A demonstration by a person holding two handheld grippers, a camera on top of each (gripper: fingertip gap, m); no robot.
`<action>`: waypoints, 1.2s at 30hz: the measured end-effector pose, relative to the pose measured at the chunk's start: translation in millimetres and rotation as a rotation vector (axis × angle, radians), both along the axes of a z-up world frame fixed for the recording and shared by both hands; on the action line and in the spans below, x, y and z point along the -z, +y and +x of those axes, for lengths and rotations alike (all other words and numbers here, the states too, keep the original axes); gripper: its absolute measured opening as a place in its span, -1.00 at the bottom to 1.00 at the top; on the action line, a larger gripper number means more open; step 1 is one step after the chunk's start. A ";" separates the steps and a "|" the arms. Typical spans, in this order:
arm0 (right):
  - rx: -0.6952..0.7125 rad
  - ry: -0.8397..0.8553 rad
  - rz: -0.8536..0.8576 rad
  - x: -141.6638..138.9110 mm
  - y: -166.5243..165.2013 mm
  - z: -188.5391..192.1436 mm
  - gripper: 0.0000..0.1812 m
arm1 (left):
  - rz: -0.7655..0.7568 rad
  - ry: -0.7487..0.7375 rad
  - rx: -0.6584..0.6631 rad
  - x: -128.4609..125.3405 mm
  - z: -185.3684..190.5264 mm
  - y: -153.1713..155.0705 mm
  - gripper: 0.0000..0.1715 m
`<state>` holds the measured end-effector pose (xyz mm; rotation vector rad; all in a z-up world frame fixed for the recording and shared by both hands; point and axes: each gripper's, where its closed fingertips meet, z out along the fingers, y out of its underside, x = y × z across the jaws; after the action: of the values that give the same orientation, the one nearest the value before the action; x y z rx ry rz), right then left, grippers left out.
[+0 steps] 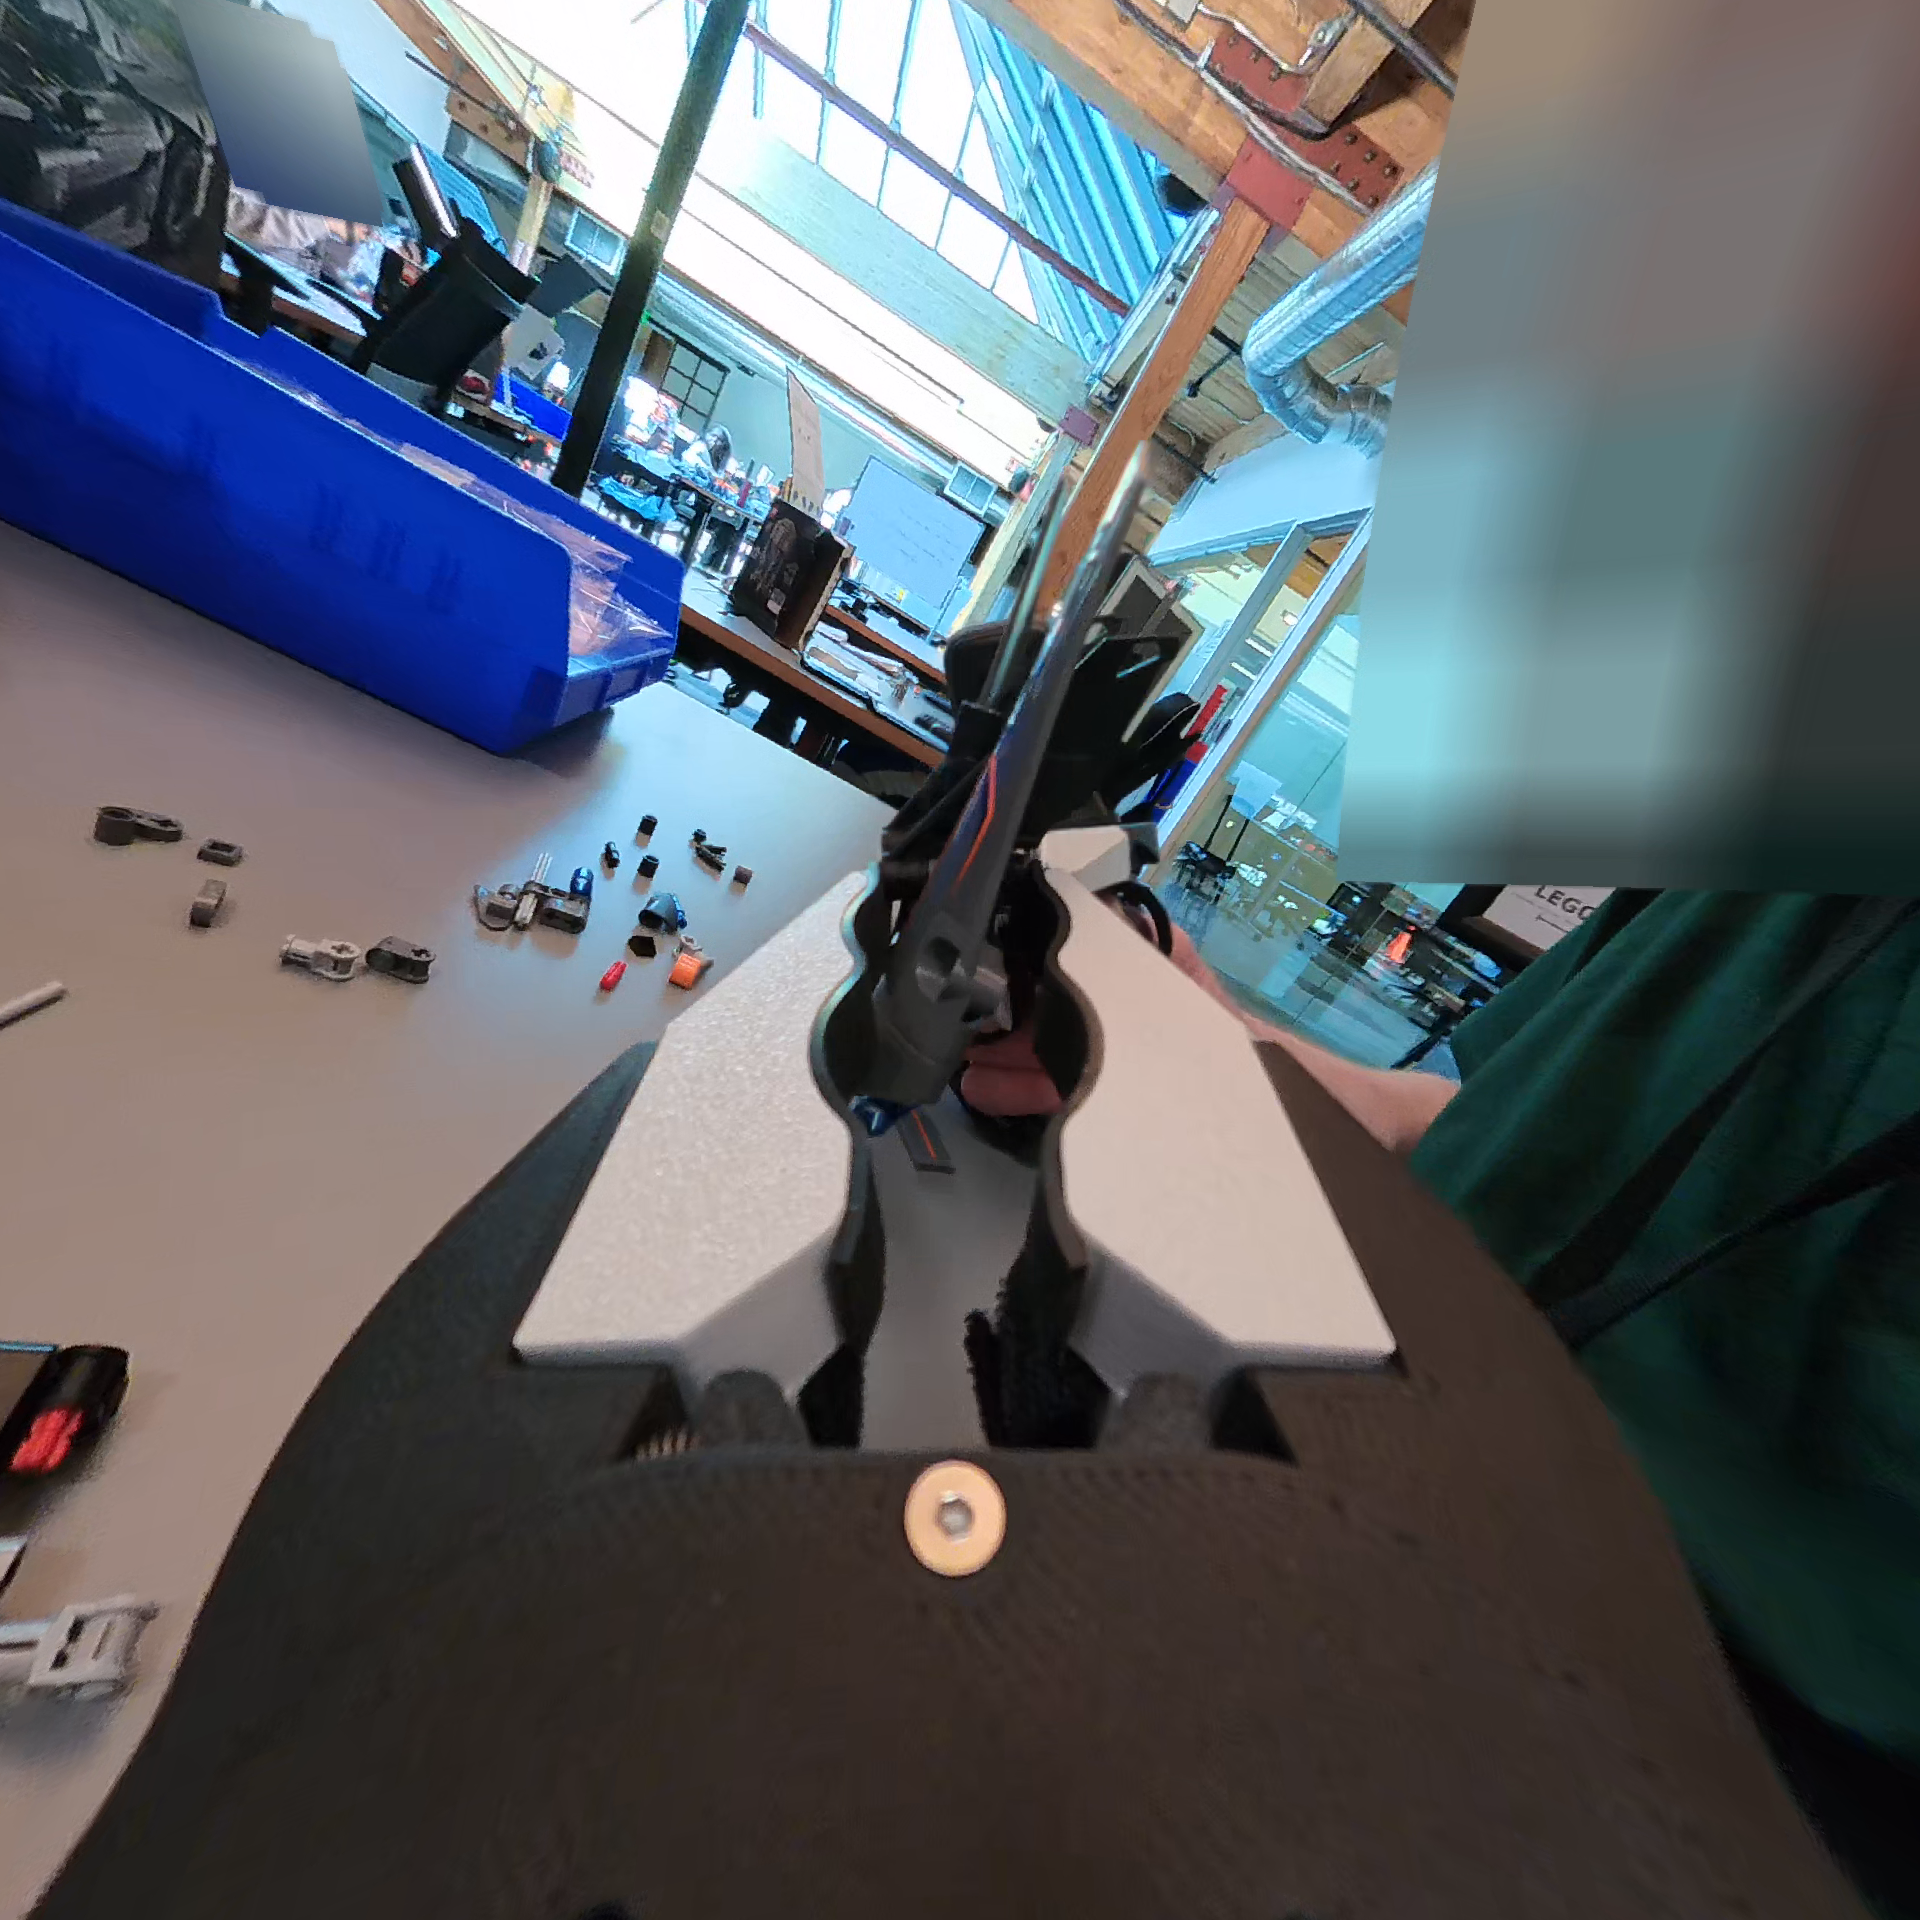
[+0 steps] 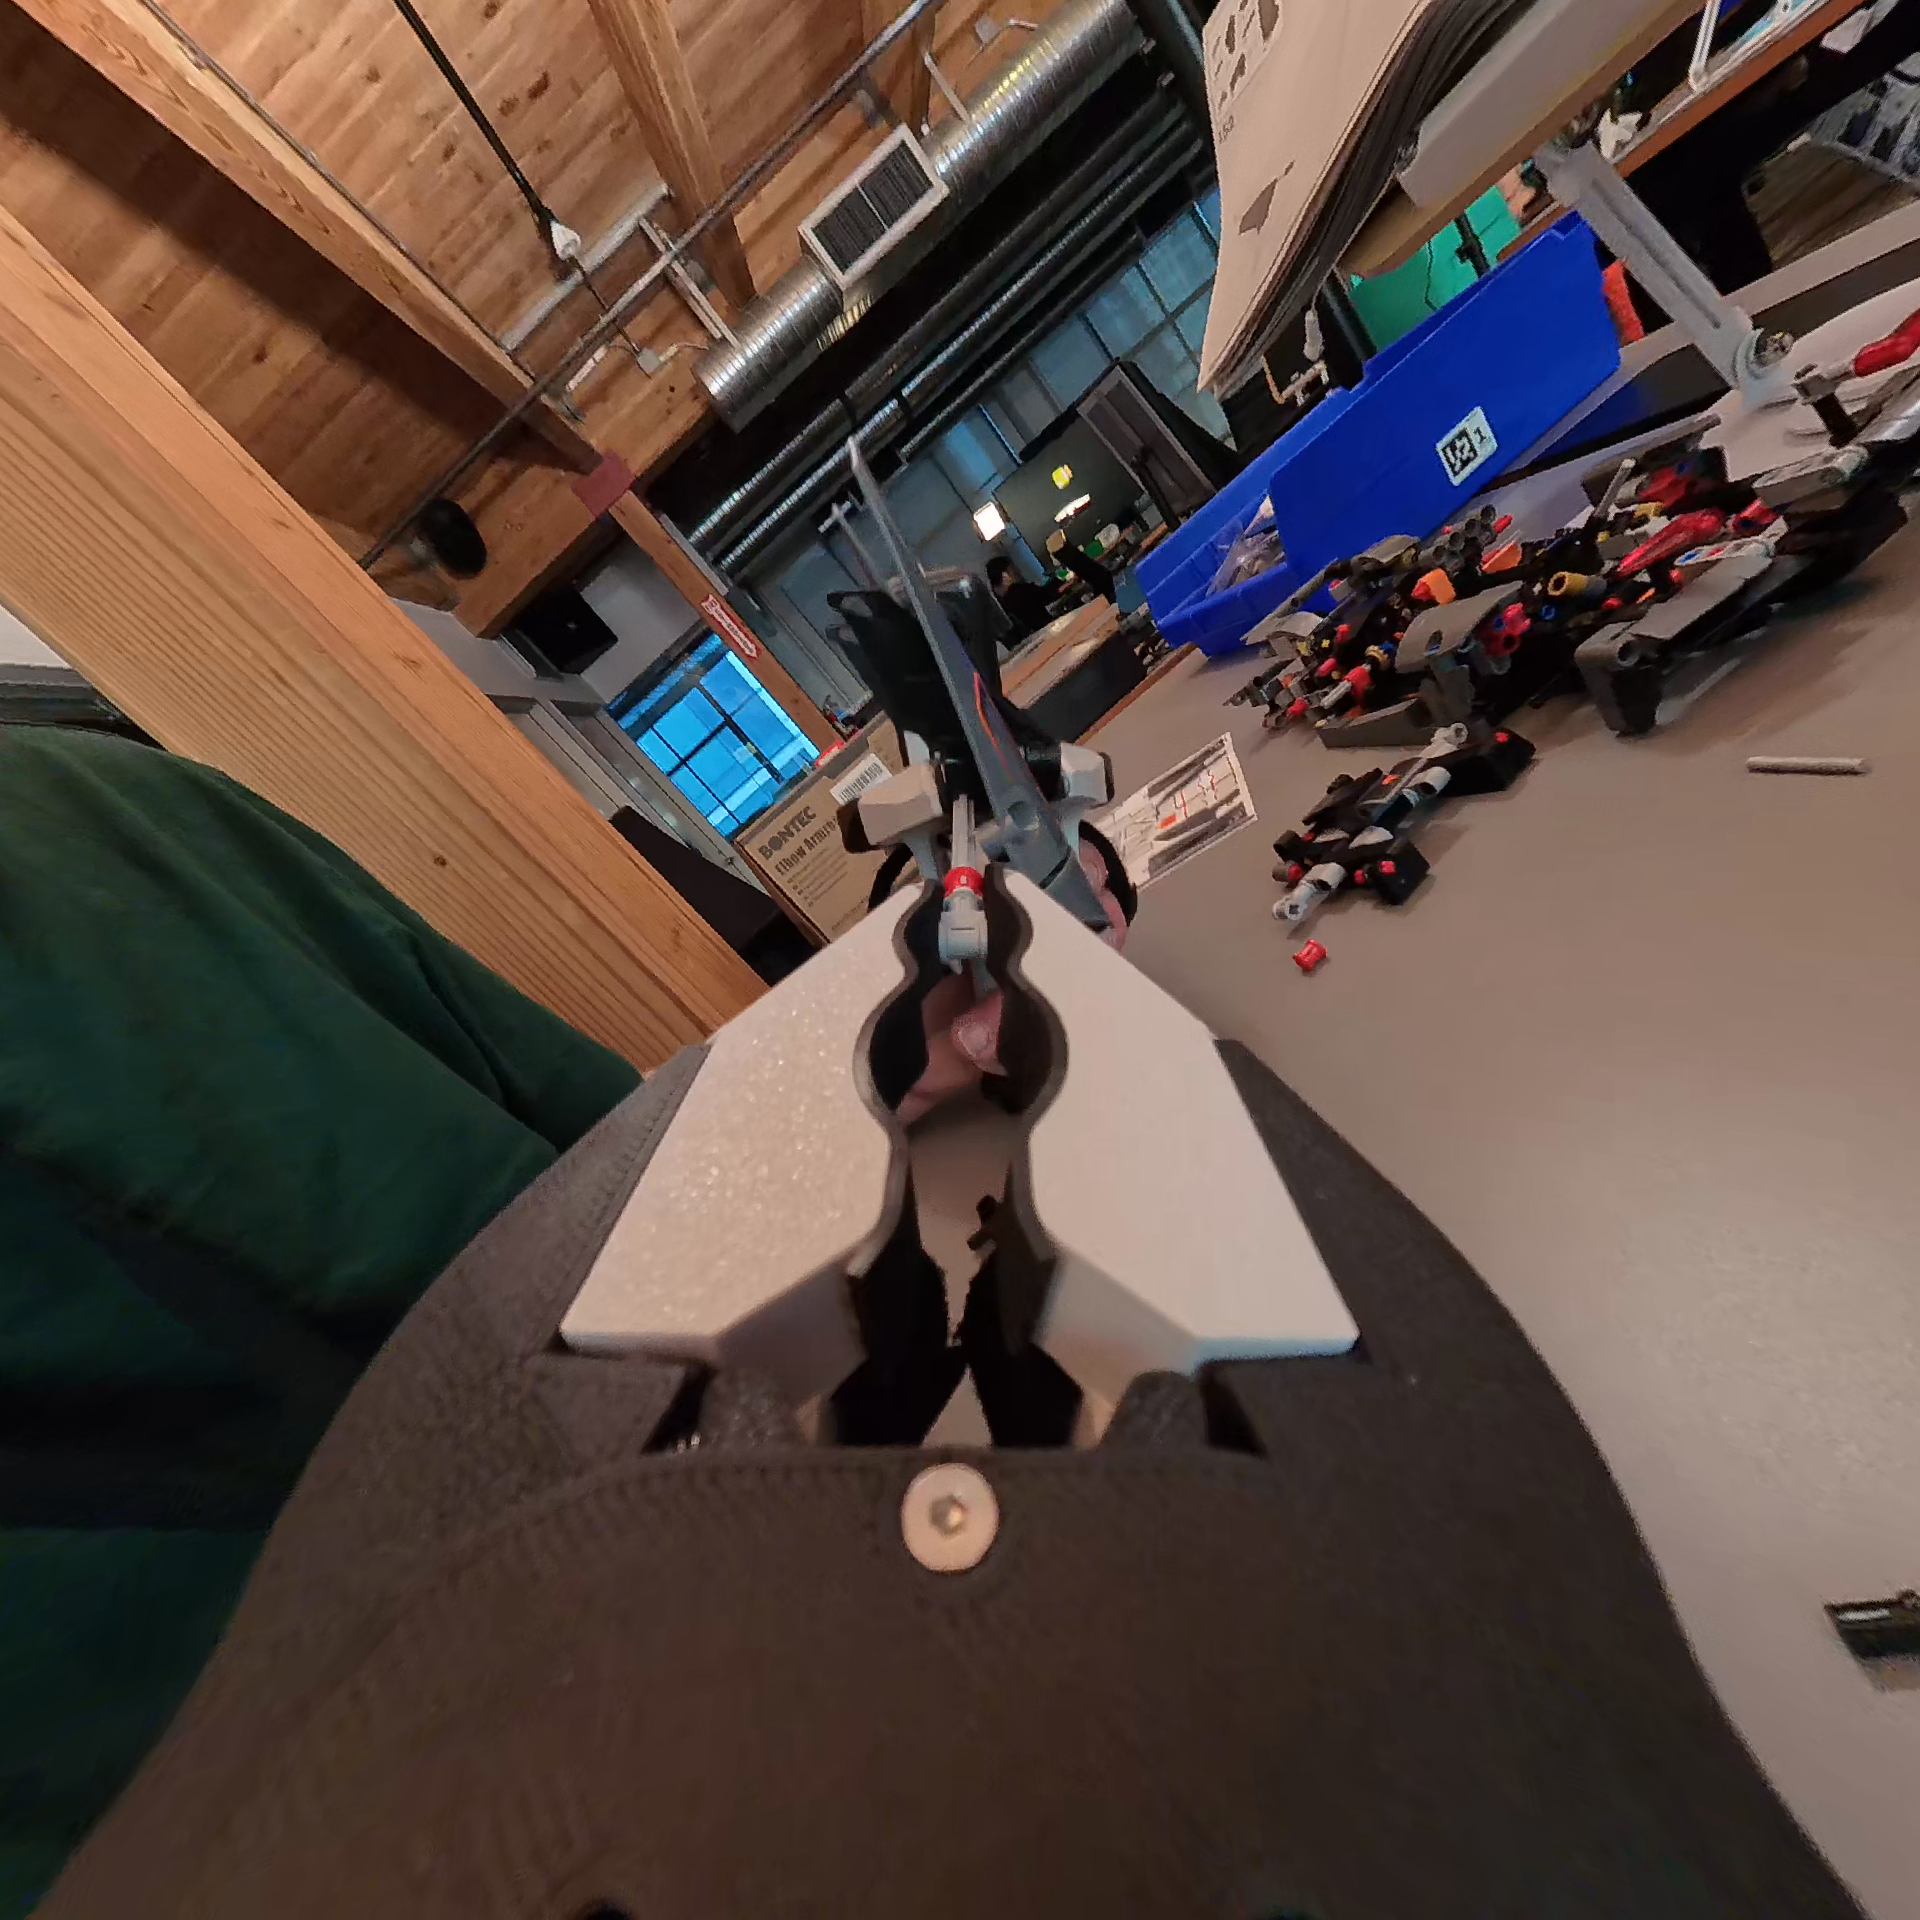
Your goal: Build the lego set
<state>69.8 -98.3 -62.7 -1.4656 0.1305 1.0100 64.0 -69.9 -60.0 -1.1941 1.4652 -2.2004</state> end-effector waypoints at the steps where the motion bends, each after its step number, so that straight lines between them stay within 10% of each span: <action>1: -0.008 0.007 0.005 -1.2 0.0 -0.6 -0.95 | 0.006 0.000 0.004 0.2 -0.7 -1.0 -0.73; 36: -0.066 -0.059 -0.070 13.9 -5.0 1.9 -0.94 | -0.048 0.097 0.085 8.4 1.2 0.4 -0.69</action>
<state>71.7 -103.3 -76.5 -1.5708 0.0761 1.0238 65.2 -69.5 -68.4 -1.2937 1.5351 -2.2749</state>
